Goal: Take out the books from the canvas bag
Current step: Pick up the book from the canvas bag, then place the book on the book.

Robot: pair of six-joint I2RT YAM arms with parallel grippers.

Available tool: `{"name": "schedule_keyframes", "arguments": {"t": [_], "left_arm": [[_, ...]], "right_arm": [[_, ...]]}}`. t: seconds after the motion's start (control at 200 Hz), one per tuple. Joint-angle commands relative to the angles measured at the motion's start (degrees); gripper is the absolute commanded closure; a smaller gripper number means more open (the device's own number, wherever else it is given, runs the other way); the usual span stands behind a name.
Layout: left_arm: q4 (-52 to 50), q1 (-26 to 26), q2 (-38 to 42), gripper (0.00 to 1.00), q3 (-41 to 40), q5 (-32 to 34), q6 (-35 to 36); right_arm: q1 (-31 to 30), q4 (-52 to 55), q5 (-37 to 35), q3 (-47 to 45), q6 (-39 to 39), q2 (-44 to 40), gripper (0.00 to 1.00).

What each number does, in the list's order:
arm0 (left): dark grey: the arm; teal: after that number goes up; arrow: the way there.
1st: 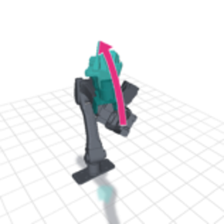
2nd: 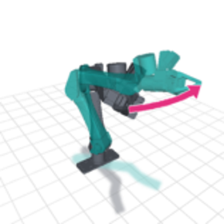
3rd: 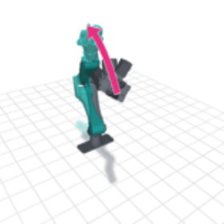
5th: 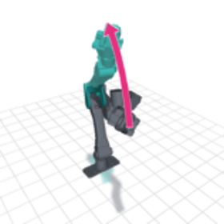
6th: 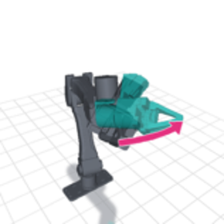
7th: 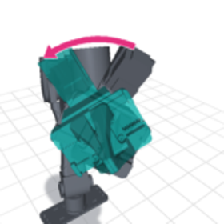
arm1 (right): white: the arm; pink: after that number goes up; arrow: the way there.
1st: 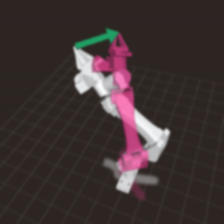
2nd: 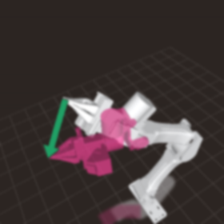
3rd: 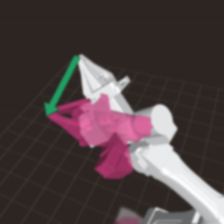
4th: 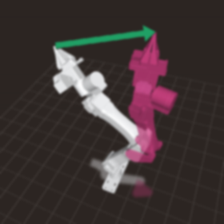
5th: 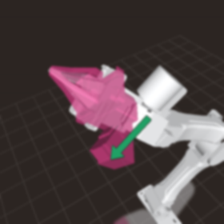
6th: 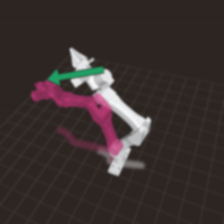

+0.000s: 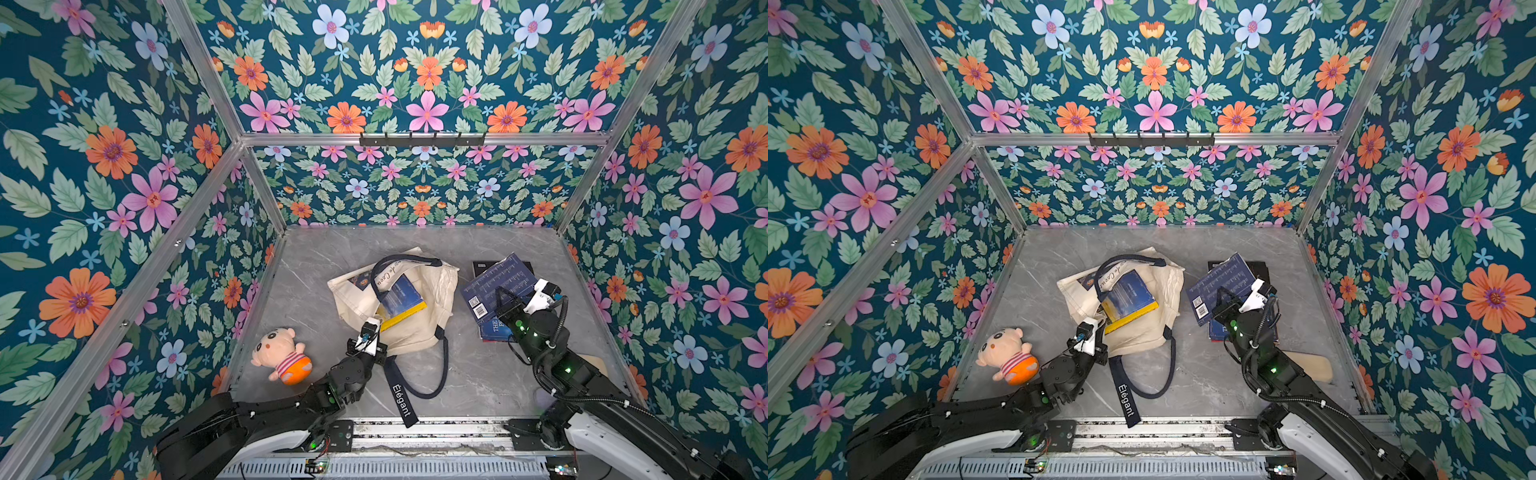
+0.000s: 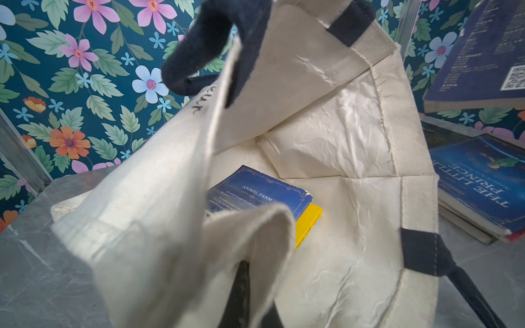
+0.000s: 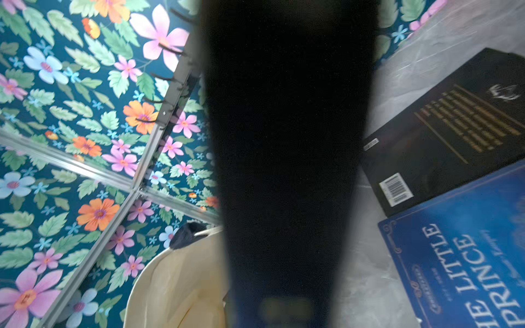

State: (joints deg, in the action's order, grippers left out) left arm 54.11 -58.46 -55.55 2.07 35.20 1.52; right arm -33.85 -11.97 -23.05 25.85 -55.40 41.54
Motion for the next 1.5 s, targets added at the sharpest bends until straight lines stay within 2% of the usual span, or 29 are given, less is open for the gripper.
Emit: {"name": "schedule_keyframes", "arguments": {"t": [0.0, 0.16, 0.26, 0.435, 0.52, 0.68, 0.945, 1.155, 1.325, 1.495], "left_arm": [[1.1, 0.1, 0.0, 1.00, 0.5, 1.5, 0.2], [1.4, 0.1, -0.5, 1.00, 0.6, 0.8, 0.1], [1.6, 0.1, -0.5, 1.00, 0.6, 0.1, 0.1], [1.8, 0.1, 1.1, 1.00, 0.0, -1.2, -0.2], [1.8, 0.1, 1.1, 1.00, 0.0, -1.2, -0.2], [1.9, 0.1, 0.2, 1.00, 0.3, -2.0, -0.6], [2.0, 0.1, 0.3, 1.00, 0.2, -2.9, -0.6], [2.1, 0.1, -0.1, 1.00, 0.4, -3.3, -0.5], [2.1, 0.1, -0.2, 1.00, 0.5, -3.6, -0.3], [2.0, 0.1, -0.1, 1.00, 0.5, -3.7, -0.3]], "right_arm": [[3.2, 0.4, -3.7, -0.2, -1.9, 0.3, 1.00], [11.4, -2.0, 1.4, -0.7, -9.4, 6.2, 1.00], [14.0, -4.3, -0.3, -0.2, -12.7, 12.0, 1.00], [15.4, -15.0, -3.4, 0.5, -11.4, 21.1, 1.00], [16.6, -17.2, -4.7, 0.8, -14.3, 24.8, 1.00], [17.8, -21.3, -7.2, 3.1, -15.4, 32.5, 1.00], [19.8, -30.0, -4.2, 6.8, -17.3, 45.2, 1.00], [20.5, -29.6, -0.9, 9.7, -21.5, 52.1, 1.00], [20.7, -25.5, 0.0, 10.4, -25.7, 52.9, 1.00], [22.1, -24.5, 4.6, 10.6, -27.0, 55.2, 0.93]]}}
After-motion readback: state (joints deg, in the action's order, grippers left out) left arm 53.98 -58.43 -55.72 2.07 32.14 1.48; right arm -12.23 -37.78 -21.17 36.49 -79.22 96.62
